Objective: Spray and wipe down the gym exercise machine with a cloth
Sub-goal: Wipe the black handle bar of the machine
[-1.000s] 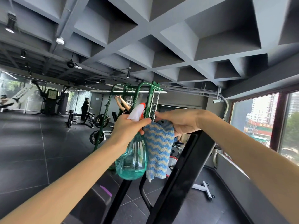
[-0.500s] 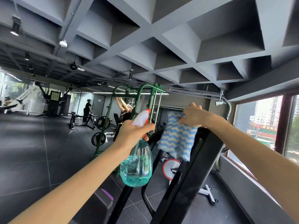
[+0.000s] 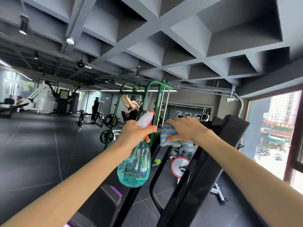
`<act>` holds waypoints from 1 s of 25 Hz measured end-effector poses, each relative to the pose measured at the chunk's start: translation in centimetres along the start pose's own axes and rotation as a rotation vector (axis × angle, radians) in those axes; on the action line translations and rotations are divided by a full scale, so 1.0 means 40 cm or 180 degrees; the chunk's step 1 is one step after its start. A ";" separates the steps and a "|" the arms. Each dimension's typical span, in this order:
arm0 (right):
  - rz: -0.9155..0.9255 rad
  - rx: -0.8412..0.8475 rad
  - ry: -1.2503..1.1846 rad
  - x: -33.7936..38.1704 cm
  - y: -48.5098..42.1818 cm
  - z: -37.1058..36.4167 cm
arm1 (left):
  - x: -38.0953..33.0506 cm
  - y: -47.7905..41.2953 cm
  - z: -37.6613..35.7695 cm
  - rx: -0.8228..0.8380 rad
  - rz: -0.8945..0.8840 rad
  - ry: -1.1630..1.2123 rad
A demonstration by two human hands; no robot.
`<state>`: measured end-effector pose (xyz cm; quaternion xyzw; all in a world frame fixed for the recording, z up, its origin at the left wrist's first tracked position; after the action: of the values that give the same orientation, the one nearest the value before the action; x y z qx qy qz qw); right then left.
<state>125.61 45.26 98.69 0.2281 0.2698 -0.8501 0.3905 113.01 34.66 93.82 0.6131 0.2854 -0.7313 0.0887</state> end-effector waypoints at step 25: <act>-0.0405 -0.0140 0.0338 -0.027 0.029 -0.008 | 0.070 0.003 0.060 -0.0024 0.0058 0.0081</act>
<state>127.21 45.43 98.79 0.2467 0.3227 -0.8538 0.3258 110.39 33.90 91.33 0.6247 0.2836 -0.7215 0.0940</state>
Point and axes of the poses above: each hand's wrist, its own y-axis away from the middle knuckle, its own z-axis out of the back of the hand, x = y × z, the point moved 6 cm from there along -y, towards the middle knuckle, and after that the axes turned 6 degrees about z, right-handed, at the moved point
